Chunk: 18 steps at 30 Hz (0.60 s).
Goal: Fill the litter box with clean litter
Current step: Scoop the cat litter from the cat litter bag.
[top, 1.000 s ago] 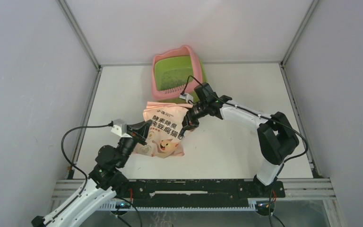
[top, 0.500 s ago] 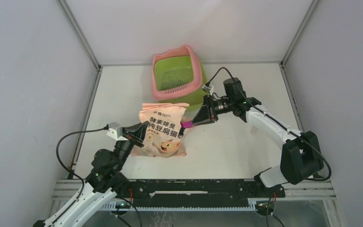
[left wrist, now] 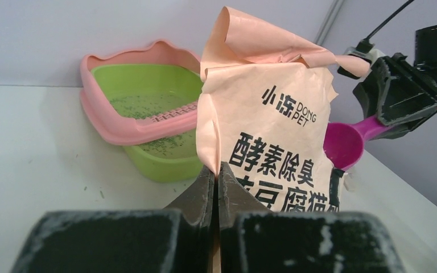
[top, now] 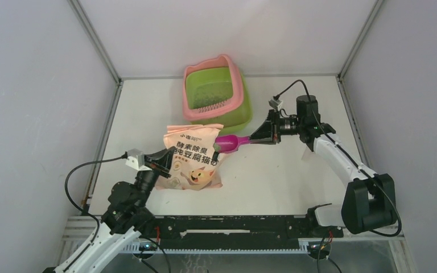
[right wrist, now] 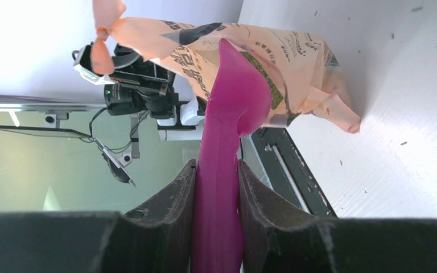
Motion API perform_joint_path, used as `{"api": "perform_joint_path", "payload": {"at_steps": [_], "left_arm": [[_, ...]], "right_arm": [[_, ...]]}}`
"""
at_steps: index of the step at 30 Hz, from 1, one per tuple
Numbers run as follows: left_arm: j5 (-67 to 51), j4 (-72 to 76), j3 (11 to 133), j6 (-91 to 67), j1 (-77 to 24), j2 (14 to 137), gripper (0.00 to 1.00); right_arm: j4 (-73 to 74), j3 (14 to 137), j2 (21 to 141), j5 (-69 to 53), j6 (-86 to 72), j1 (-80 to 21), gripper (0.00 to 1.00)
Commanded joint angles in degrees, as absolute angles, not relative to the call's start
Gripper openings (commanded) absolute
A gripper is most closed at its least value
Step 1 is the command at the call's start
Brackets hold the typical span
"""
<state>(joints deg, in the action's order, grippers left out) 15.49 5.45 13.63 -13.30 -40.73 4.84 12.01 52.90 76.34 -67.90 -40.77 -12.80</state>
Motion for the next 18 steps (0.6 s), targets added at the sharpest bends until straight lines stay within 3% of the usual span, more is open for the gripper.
{"api": "perform_joint_path", "payload": {"at_steps": [1,18], "left_arm": [[17.1,12.5,15.3,-12.3,-40.7,3.3,0.00],[17.0,13.5,15.1,-12.6,-40.6,3.2,0.00]], "right_arm": [[7.0,53.3,73.4,-71.0,-43.8,-10.5,0.00],[0.6,53.2,72.9,-71.9,-50.7,-7.5,0.00]]}}
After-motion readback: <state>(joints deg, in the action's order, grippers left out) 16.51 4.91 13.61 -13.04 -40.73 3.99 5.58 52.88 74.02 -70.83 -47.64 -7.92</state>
